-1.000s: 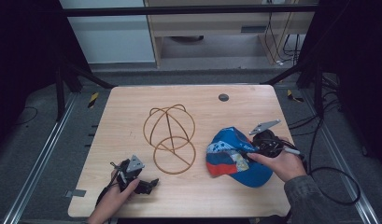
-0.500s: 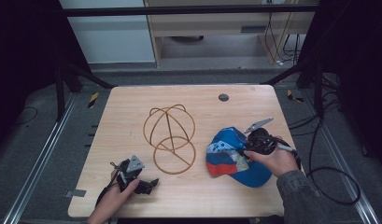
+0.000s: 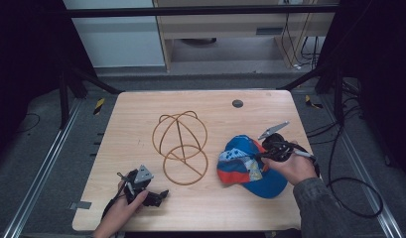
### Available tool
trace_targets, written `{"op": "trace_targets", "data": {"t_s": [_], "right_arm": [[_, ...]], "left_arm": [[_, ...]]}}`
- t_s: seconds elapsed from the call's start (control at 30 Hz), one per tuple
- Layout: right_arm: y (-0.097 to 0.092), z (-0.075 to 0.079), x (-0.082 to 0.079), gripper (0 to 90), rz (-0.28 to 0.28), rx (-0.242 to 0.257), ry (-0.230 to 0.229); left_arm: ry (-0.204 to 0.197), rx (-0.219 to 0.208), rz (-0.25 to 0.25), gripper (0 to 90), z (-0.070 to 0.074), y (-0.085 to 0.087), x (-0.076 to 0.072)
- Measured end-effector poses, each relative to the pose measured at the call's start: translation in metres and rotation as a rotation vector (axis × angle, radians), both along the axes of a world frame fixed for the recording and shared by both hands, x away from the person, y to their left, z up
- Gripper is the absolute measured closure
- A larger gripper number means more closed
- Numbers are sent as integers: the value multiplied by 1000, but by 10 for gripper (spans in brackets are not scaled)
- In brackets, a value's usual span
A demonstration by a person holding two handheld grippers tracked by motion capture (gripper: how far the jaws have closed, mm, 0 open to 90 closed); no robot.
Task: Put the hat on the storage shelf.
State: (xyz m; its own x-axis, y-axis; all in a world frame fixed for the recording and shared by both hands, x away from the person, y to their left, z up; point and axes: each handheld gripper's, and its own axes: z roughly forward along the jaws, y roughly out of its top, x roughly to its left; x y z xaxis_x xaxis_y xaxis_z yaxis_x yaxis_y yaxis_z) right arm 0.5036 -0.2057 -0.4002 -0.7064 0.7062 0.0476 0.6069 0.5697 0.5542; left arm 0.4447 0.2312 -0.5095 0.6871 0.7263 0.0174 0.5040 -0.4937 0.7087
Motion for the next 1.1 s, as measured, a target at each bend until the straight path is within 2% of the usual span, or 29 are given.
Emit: {"op": "trace_targets", "data": {"t_s": [0.13, 0.27, 0.67, 0.97, 1.1], "right_arm": [[-2, 7, -2, 900, 4, 13, -11], [-5, 18, -6, 900, 7, 46, -37], [-5, 53, -6, 900, 9, 64, -82], [-4, 84, -4, 900, 2, 100, -143], [-4, 98, -5, 900, 8, 101, -165]], "left_arm": [[0, 1, 0, 0, 0, 0, 0], [0, 1, 0, 0, 0, 0, 0], [0, 1, 1, 0, 0, 0, 0], [-1, -3, 4, 0, 0, 0, -1], [-3, -1, 3, 0, 0, 0, -1]]}}
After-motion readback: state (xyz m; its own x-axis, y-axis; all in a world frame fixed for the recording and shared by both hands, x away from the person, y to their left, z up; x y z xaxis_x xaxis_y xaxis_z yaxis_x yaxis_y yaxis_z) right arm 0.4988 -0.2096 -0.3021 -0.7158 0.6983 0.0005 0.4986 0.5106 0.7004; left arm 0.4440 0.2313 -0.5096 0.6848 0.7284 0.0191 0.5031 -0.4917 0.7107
